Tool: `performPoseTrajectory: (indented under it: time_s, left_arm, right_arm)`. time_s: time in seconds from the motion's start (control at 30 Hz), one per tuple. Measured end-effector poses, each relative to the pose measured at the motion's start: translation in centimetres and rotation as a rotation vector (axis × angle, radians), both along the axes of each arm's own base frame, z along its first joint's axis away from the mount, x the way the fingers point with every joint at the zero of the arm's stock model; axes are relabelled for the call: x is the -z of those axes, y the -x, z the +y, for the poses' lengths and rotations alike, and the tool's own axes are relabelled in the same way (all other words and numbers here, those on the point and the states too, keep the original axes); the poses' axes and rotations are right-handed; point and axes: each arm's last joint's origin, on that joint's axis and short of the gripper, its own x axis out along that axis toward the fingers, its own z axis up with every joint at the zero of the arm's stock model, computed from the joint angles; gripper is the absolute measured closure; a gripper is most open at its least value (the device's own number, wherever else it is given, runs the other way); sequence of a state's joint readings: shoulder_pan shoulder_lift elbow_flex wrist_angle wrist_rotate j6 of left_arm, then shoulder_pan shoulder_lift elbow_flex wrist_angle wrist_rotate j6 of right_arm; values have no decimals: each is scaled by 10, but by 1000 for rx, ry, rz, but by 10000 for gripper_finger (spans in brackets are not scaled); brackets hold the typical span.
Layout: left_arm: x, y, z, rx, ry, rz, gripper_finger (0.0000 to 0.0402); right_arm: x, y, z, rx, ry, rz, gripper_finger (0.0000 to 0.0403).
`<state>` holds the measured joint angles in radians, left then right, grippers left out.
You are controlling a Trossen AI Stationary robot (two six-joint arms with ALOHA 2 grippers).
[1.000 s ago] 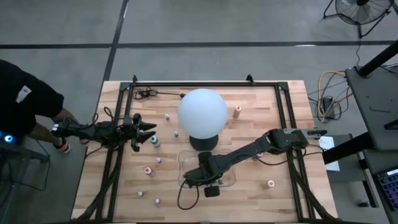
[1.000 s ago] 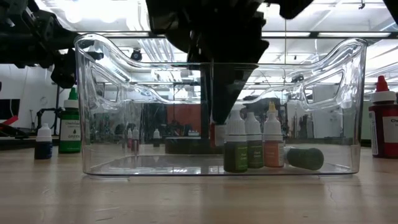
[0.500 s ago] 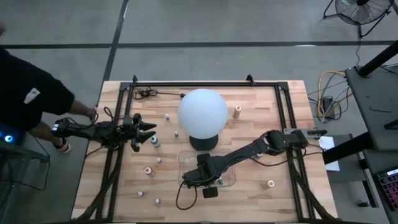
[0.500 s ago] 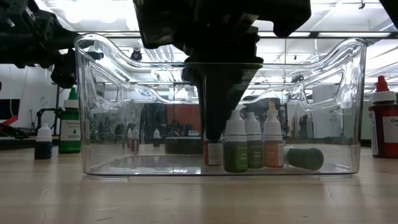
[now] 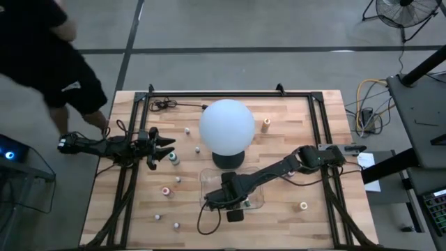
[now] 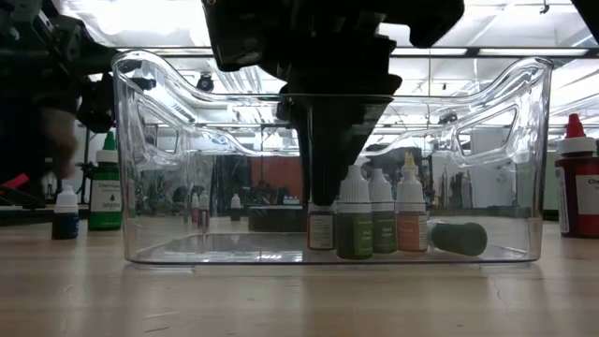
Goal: Pick & Place food coloring
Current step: Put the big red food coloring bottle into the transparent bin
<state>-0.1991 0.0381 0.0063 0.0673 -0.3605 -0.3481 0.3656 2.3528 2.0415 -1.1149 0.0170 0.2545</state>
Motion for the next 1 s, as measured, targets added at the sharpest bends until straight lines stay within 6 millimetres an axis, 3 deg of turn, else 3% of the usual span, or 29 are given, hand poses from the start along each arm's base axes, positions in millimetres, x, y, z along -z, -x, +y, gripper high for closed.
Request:
performPoseTrajectory:
  time_s: [0.47,1.0]
  left_arm:
    - [0,0,0,0,0,0,241]
    - [0,0,0,0,0,0,241]
  right_arm:
    - [-27,0,0,5,2,-20,214]
    - [-78,14,-11,110,-33,-71,144]
